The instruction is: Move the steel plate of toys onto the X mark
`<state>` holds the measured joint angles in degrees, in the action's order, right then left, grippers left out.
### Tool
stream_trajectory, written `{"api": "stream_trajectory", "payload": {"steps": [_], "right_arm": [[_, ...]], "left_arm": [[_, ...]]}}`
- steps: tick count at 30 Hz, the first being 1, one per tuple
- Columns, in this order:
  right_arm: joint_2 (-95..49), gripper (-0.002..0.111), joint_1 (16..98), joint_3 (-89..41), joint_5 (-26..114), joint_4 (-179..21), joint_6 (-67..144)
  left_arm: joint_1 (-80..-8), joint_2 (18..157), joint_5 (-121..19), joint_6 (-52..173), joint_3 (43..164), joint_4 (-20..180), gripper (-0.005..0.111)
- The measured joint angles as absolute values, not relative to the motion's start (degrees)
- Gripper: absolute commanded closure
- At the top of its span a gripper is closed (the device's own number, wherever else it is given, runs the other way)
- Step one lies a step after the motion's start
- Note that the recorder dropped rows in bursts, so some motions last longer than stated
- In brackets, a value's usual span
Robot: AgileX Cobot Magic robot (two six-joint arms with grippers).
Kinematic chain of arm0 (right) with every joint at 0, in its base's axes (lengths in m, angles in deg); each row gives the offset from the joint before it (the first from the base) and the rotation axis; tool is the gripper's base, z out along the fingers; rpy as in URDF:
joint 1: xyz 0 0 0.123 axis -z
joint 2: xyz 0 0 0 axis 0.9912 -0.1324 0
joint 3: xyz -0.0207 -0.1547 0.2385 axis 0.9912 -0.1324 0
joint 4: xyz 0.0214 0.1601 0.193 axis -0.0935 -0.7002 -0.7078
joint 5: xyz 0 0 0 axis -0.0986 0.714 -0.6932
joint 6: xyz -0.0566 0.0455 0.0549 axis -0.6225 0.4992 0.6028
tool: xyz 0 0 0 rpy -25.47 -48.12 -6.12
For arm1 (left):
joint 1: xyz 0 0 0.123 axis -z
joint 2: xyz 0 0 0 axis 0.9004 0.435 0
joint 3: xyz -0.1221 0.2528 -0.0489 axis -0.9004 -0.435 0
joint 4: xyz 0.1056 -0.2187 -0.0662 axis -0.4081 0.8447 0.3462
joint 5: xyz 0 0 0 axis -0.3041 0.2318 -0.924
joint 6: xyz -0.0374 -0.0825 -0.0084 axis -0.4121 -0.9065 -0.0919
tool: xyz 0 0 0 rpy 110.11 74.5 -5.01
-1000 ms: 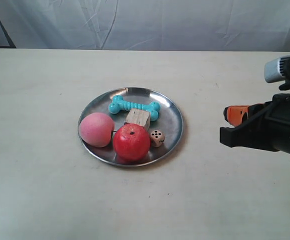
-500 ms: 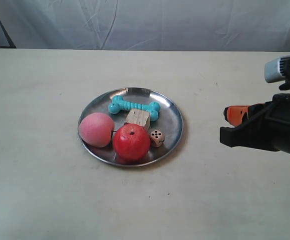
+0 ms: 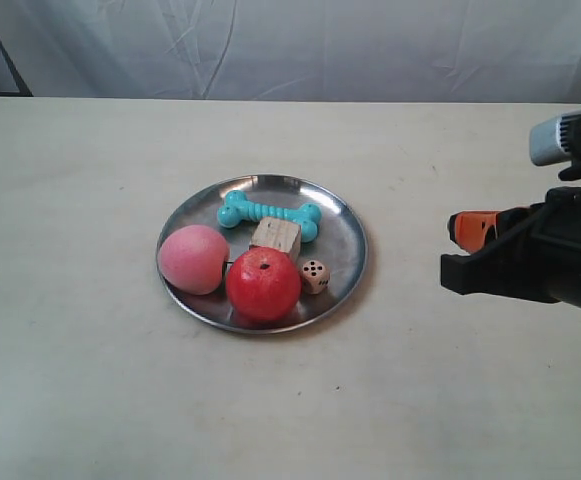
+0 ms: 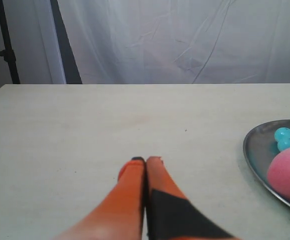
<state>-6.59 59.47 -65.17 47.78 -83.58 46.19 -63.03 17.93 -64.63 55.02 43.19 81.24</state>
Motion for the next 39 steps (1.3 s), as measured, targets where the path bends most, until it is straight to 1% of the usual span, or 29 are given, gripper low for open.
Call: {"api": "stream_trajectory", "payload": {"steps": [4, 7, 10, 14, 19, 25, 29, 34, 39], "right_arm": [[-4.1, 0.108, 59.5, -65.3, 48.6, -83.1, 45.6], [1.0, 0.108, 60.2, -65.3, 49.0, -80.2, 43.5], [7.7, 0.108, 62.9, -66.7, 49.0, -78.6, 42.9], [16.4, 0.108, 68.0, -71.0, 48.6, -78.2, 42.8], [26.9, 0.108, 71.7, -79.6, 48.6, -78.2, 42.7], [39.9, 0.108, 72.4, -88.2, 49.3, -78.1, 42.7], [47.1, 0.108, 72.4, -88.7, 54.3, -78.1, 42.7], [48.6, 0.108, 72.4, -89.0, 59.6, -77.4, 42.7], [48.6, 0.108, 72.4, -89.0, 61.8, -77.3, 42.6]], "left_arm": [[-63.0, 17.9, -64.6, 55.0, 43.2, 81.2, 0.107], [-63.0, 17.9, -64.6, 55.0, 43.2, 81.2, 0.107], [-63.0, 17.9, -64.6, 55.0, 43.2, 81.2, 0.107], [-63.0, 17.9, -64.6, 55.0, 43.2, 81.2, 0.107], [-63.0, 17.9, -64.6, 55.0, 43.2, 81.2, 0.107], [-63.0, 17.9, -64.6, 55.0, 43.2, 81.2, 0.107], [-63.0, 17.9, -64.6, 55.0, 43.2, 81.2, 0.107], [-63.0, 17.9, -64.7, 55.0, 43.2, 81.0, 0.107], [-63.0, 17.9, -64.9, 55.0, 43.2, 80.4, 0.107]]}}
